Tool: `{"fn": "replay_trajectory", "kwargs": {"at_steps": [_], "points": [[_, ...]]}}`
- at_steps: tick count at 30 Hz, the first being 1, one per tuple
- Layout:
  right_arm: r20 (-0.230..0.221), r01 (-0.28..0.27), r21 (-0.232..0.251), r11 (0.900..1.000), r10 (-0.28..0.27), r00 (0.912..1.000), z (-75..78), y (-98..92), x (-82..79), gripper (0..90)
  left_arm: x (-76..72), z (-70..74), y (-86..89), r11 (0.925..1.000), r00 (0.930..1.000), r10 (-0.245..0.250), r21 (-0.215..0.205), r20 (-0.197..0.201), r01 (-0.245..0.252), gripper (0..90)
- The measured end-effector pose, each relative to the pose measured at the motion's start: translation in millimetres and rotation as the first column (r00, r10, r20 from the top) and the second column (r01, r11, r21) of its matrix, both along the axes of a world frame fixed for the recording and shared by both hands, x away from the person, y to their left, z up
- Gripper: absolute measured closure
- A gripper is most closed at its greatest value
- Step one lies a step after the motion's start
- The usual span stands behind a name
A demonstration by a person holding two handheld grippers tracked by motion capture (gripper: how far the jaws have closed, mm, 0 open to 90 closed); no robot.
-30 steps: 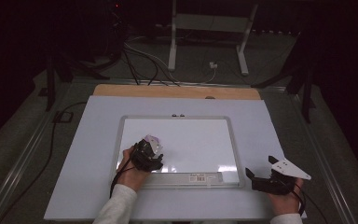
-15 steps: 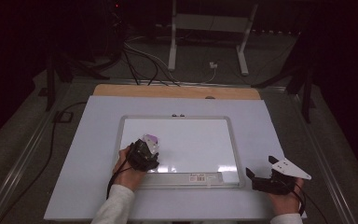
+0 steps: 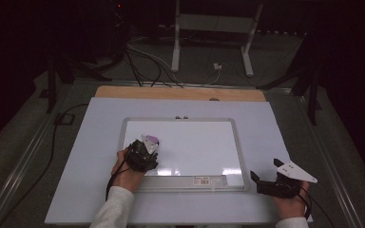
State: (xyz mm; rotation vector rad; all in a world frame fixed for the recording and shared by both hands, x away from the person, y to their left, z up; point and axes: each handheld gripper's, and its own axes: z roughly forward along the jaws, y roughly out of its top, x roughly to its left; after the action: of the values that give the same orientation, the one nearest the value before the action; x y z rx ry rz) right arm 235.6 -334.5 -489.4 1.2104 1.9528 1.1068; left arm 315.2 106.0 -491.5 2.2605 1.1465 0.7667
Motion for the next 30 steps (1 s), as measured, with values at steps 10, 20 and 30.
{"fn": "replay_trajectory", "kwargs": {"at_steps": [10, 20, 30], "points": [[-0.001, -0.001, -0.003, 1.0, 0.001, 1.0, 0.1, 0.9, 0.0, 1.0, 7.9, 0.0, 10.2, 0.9986, 0.9986, 0.051, 0.014, -0.016, -0.051, 45.2], [-0.001, 0.0, -0.002, 1.0, 0.0, 1.0, 0.0, 1.0, 0.1, 1.0, 3.8, 12.1, 24.9, 0.9933, 0.9952, 0.097, -0.063, 0.007, -0.097, 64.0], [-0.001, -0.001, 0.0, 1.0, 0.001, 1.0, 0.0, 0.8, 0.3, 1.0, -26.5, 19.3, 45.9, 0.9684, 0.9809, 0.194, -0.159, -0.002, -0.192, 64.1]]}}
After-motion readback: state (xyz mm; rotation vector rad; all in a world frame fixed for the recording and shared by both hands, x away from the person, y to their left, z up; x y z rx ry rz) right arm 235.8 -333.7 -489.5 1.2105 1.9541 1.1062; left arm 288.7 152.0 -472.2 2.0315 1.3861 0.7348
